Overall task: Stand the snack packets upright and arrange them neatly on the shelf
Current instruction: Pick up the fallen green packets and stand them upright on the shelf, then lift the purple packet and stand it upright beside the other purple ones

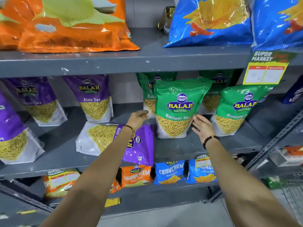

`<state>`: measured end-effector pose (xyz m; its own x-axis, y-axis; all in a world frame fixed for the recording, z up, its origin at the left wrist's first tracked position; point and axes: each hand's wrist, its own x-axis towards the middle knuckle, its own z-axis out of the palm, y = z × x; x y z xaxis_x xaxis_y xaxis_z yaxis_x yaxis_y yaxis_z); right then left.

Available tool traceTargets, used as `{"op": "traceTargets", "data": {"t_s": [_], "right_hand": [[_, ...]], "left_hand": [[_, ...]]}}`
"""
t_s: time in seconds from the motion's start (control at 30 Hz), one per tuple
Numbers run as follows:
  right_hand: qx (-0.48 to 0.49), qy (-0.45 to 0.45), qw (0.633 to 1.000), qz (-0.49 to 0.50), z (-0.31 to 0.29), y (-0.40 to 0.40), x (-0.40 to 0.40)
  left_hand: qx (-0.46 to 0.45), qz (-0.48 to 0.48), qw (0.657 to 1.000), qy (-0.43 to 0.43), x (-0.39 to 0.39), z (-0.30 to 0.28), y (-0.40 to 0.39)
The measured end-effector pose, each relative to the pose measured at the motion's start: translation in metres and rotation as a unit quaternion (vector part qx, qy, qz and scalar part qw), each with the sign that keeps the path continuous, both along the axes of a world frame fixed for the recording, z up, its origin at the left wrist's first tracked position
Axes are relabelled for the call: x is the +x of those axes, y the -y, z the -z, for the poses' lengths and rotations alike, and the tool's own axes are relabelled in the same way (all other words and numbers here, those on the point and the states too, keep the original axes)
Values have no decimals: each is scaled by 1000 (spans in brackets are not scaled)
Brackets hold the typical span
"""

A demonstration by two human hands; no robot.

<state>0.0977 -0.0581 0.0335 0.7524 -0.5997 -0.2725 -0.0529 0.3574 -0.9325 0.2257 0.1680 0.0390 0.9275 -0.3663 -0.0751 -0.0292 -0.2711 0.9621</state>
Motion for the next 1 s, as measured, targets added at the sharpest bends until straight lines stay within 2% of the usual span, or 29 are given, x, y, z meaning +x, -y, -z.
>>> {"op": "traceTargets", "data": {"t_s": [0.07, 0.13, 0.2, 0.3, 0.43, 0.53, 0.6, 0.77, 0.83, 0.93, 1.0], "right_hand": [[20, -11, 999, 36, 6, -15, -4], [45, -14, 996, 79, 13, -36, -10], [56, -23, 991, 118, 19, -61, -15], [78, -27, 983, 161, 25, -105, -26], [87, -36, 978, 184, 35, -163, -37], [136, -54, 967, 210, 40, -197, -41], [168, -79, 967, 173, 39, -216, -40], [195, -128, 972, 29, 42, -256, -22], [196, -128, 972, 6, 40, -267, -13], [200, -125, 972, -5, 40, -276, -3], [216, -132, 967, -19, 42, -277, 1]], "left_hand": [[131, 3, 988, 79, 15, 2, -32], [285, 21, 951, 120, 29, 0, -68], [424, 43, 896, 122, 41, -4, -102], [525, 71, 842, 106, 49, -8, -142], [512, 91, 845, 122, 45, -10, -164], [531, 82, 830, 146, 40, -13, -174], [534, 87, 830, 132, 37, -11, -183], [464, 90, 877, 82, 29, -1, -207], [433, 75, 897, 45, 27, 2, -211], [338, 68, 938, -28, 26, 5, -213], [308, 70, 948, -49, 25, 8, -216]]}}
